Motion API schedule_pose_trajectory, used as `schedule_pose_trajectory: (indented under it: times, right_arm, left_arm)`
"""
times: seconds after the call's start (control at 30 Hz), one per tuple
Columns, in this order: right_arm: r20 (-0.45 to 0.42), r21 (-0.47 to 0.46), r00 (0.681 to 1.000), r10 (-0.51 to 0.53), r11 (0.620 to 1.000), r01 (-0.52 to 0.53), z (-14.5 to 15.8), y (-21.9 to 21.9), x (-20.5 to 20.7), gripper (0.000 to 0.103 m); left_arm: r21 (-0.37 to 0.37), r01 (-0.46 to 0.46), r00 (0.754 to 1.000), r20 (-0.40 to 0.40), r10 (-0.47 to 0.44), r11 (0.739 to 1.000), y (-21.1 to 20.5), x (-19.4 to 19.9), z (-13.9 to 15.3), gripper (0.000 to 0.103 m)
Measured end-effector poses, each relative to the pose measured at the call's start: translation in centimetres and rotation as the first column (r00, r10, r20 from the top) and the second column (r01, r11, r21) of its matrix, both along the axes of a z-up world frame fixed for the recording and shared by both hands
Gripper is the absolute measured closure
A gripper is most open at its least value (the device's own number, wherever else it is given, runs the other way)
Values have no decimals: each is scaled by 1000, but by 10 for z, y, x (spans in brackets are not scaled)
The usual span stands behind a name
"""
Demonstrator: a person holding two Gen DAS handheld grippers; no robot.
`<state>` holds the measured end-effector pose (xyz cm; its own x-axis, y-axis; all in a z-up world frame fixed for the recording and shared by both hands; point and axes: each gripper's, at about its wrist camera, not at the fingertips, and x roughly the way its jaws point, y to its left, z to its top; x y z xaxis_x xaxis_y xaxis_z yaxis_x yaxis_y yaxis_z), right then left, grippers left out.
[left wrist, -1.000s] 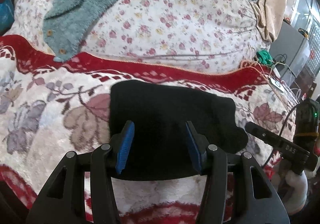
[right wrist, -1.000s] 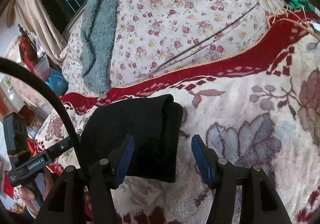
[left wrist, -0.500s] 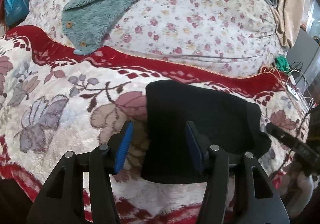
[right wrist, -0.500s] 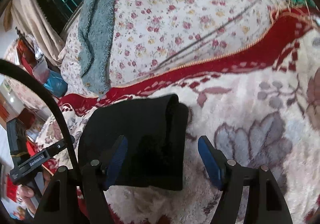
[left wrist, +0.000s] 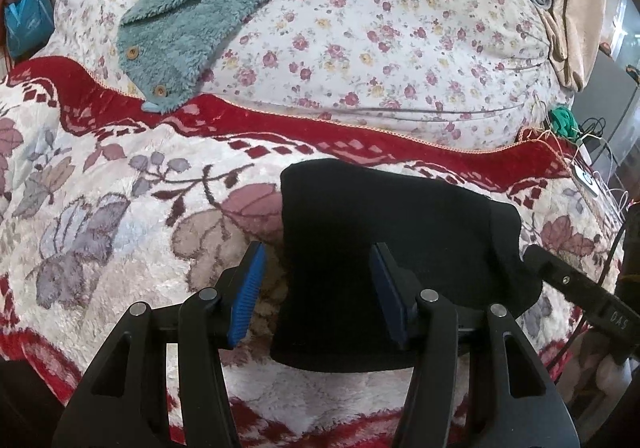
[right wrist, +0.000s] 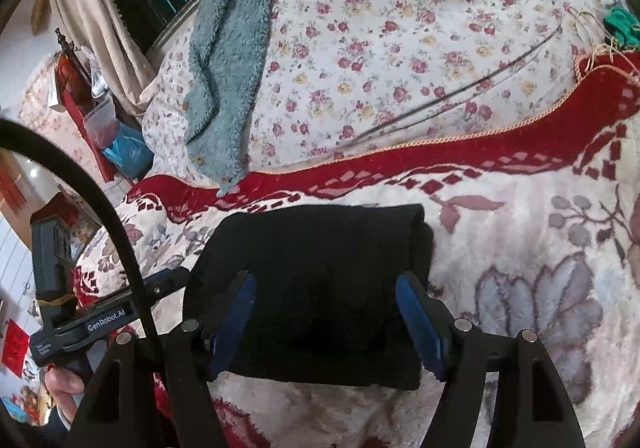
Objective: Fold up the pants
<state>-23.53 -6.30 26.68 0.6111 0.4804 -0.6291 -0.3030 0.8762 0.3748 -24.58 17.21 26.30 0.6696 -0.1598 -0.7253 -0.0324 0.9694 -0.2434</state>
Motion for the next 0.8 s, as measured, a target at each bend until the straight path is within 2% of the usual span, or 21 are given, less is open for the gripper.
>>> schedule_pose_trajectory:
  times: [0.43,0.53,0.6,0.7,0.8]
  right_arm:
    - [8,-11,1000,-1,1000,1,-2,6,0,33]
    - [3,-6,999,-43,999,43,-4,-7,3,30]
    - [-27,8,998,-61,998,61,-10,-17,8,24]
    - [-72,25,995,-74,997,76,-22,-30,16,24]
    - [-119,105,991,-54,992,67,-35,-40,25,24]
  left_arm:
    - [19,13,1000,9,-13,1000,-12,-3,2,49]
    - [-13,22,1000,13,-21,1000,-5,-2,1,49]
    - [-34,23,1000,2,-23,999,2,1,-2,49]
    - [-92,34,999,-35,-38,995,15,8,-10,49]
    - [-189,73,995,-59,-85,979,23,14,-20,40]
